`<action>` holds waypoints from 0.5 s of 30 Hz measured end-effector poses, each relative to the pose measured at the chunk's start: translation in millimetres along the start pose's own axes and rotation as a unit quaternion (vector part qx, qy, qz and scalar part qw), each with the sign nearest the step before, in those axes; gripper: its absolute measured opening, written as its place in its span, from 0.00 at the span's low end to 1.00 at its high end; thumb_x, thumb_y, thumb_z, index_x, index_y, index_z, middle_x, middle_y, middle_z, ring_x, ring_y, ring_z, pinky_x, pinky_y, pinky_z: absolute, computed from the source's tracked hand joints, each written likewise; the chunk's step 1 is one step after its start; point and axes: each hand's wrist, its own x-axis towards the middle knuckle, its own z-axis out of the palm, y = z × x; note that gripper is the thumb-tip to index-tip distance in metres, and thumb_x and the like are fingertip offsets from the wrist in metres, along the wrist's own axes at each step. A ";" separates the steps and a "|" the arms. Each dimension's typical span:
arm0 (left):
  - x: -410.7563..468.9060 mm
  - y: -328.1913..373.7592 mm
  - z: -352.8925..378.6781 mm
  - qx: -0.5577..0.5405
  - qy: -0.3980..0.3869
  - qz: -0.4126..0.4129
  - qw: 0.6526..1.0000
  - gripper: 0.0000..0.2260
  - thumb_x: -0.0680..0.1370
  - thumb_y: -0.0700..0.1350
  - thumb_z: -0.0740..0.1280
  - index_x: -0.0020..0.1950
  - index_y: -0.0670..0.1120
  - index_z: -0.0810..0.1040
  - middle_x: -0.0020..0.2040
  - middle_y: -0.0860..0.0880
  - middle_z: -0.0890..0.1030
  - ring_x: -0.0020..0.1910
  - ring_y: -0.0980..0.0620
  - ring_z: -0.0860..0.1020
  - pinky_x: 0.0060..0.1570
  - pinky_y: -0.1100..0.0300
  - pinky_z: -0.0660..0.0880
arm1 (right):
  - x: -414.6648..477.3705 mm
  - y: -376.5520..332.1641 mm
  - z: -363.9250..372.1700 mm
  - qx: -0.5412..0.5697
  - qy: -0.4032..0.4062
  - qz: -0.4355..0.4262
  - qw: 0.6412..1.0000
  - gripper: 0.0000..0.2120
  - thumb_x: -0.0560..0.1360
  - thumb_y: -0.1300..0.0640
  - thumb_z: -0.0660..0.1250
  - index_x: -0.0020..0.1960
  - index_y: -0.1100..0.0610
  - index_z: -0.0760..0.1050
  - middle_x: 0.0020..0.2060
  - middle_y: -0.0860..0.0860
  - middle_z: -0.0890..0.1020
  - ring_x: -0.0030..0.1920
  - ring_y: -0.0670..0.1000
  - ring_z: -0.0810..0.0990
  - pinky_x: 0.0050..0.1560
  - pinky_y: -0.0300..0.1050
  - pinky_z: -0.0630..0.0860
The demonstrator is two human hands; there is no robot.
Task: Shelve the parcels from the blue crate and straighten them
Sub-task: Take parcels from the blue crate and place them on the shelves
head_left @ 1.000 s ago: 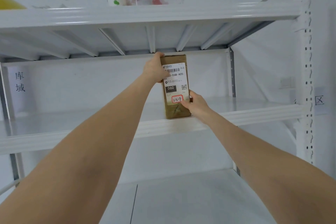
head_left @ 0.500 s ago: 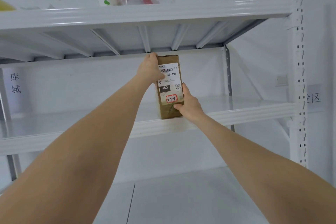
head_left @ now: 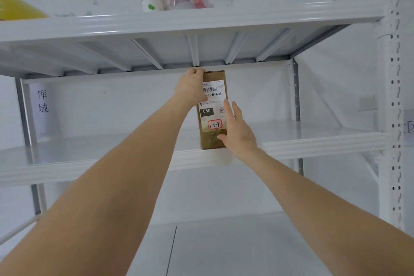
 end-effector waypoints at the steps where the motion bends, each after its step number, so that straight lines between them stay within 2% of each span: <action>1: 0.0 0.2 0.0 0.011 0.003 0.000 1.000 0.36 0.70 0.43 0.74 0.74 0.46 0.60 0.71 0.46 0.64 0.67 0.43 0.68 0.61 0.50 0.71 | 0.2 -0.6 -1.0 -0.043 0.005 -0.028 0.999 0.44 0.76 0.60 0.68 0.79 0.49 0.40 0.78 0.50 0.42 0.76 0.56 0.56 0.68 0.52 0.67; 3: -0.5 1.2 0.0 0.039 0.013 0.005 0.999 0.36 0.71 0.44 0.74 0.74 0.45 0.60 0.71 0.45 0.64 0.69 0.43 0.64 0.63 0.50 0.69 | 3.5 -0.4 0.9 -0.117 0.002 -0.079 0.990 0.41 0.78 0.58 0.66 0.79 0.49 0.41 0.78 0.48 0.38 0.78 0.55 0.44 0.73 0.49 0.60; 4: -0.7 1.8 0.0 0.055 0.019 0.010 0.998 0.36 0.71 0.44 0.74 0.74 0.44 0.60 0.71 0.45 0.64 0.70 0.44 0.62 0.64 0.51 0.67 | 4.8 0.0 2.5 -0.135 -0.006 -0.091 0.987 0.39 0.79 0.57 0.64 0.79 0.50 0.42 0.78 0.48 0.38 0.78 0.54 0.42 0.75 0.48 0.58; 6: -0.7 2.9 0.2 0.075 0.027 0.019 0.997 0.35 0.72 0.45 0.74 0.74 0.43 0.60 0.71 0.44 0.64 0.70 0.44 0.62 0.64 0.51 0.67 | 5.9 -0.2 5.7 -0.138 -0.019 -0.088 0.986 0.36 0.81 0.57 0.61 0.79 0.49 0.42 0.78 0.48 0.39 0.78 0.52 0.41 0.73 0.49 0.62; 9: 0.2 3.4 0.8 0.067 0.022 0.015 0.997 0.34 0.71 0.45 0.74 0.73 0.42 0.61 0.69 0.44 0.65 0.69 0.45 0.64 0.62 0.51 0.69 | 4.5 -2.4 6.0 -0.158 -0.026 -0.099 0.982 0.36 0.80 0.61 0.62 0.79 0.50 0.43 0.78 0.46 0.38 0.78 0.52 0.39 0.66 0.50 0.70; 15: 6.5 0.7 4.8 0.057 0.012 0.020 0.998 0.34 0.71 0.44 0.74 0.72 0.42 0.62 0.68 0.44 0.65 0.68 0.45 0.66 0.62 0.50 0.70 | 6.7 -6.3 7.7 -0.162 -0.025 -0.083 0.983 0.36 0.80 0.63 0.62 0.79 0.50 0.45 0.78 0.46 0.38 0.78 0.53 0.40 0.64 0.51 0.72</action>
